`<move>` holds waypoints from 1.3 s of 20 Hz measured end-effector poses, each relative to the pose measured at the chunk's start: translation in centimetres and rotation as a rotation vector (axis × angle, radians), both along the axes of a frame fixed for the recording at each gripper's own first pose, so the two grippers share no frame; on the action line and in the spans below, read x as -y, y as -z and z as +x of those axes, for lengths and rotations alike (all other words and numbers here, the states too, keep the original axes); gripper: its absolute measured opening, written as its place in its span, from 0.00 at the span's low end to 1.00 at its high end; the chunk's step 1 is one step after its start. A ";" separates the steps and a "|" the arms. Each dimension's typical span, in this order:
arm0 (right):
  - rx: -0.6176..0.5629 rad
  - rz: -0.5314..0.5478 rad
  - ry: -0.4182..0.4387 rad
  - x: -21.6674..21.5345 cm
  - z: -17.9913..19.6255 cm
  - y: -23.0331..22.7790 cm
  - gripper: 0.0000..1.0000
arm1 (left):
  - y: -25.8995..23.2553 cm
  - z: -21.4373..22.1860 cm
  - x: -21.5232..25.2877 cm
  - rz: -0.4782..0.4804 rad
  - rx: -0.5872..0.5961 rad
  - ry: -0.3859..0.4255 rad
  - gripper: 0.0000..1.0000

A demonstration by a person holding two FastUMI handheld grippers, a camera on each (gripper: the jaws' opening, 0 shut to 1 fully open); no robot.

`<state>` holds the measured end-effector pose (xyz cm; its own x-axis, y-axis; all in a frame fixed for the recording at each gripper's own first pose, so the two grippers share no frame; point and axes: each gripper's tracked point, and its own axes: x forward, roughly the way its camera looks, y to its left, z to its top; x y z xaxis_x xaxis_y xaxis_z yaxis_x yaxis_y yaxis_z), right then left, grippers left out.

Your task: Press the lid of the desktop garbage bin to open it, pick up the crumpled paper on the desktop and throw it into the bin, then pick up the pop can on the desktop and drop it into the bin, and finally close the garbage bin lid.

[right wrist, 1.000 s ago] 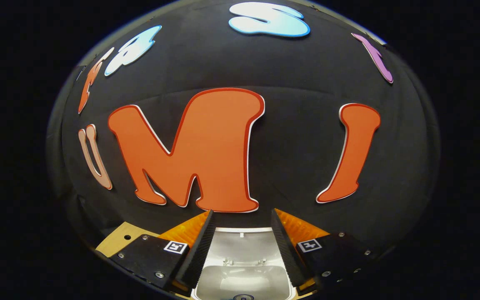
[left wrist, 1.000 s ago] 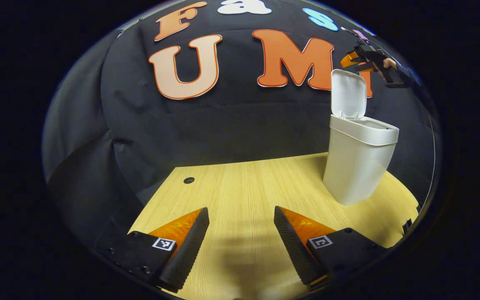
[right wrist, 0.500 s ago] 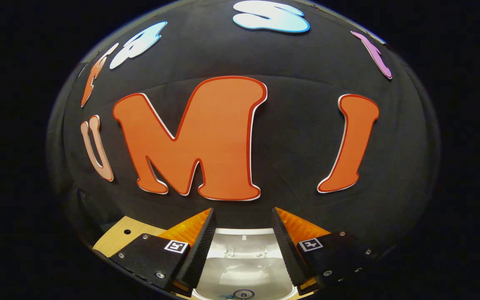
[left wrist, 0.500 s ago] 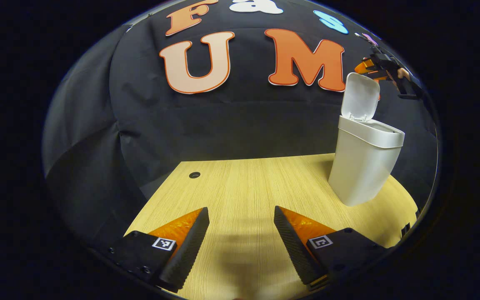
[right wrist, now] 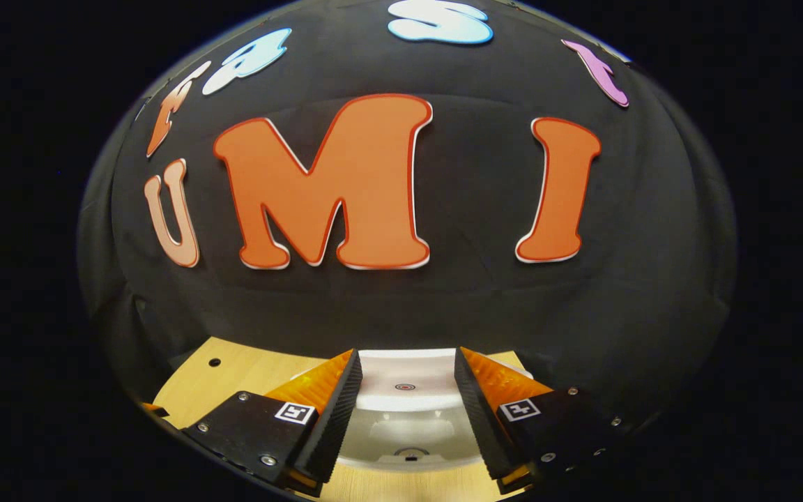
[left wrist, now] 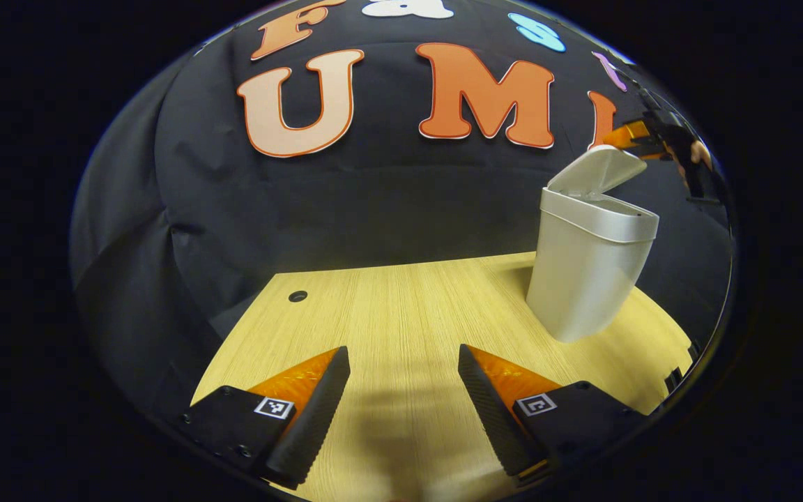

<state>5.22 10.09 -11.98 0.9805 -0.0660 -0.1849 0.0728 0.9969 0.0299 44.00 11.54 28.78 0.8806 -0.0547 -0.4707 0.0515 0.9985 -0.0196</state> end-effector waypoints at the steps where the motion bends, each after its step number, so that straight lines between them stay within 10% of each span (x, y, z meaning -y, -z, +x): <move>1: -0.010 0.005 0.002 -0.1 -0.3 0.7 0.81 | -0.1 0.1 0.0 0.004 0.001 0.003 1.00; 11: -0.092 -0.033 0.023 -0.2 -2.0 7.4 0.81 | 0.5 0.3 0.7 0.010 -0.023 0.028 1.00; 26: -0.007 0.001 0.072 -0.9 -3.1 8.2 0.19 | -2.0 1.7 -0.8 0.051 0.042 0.065 1.00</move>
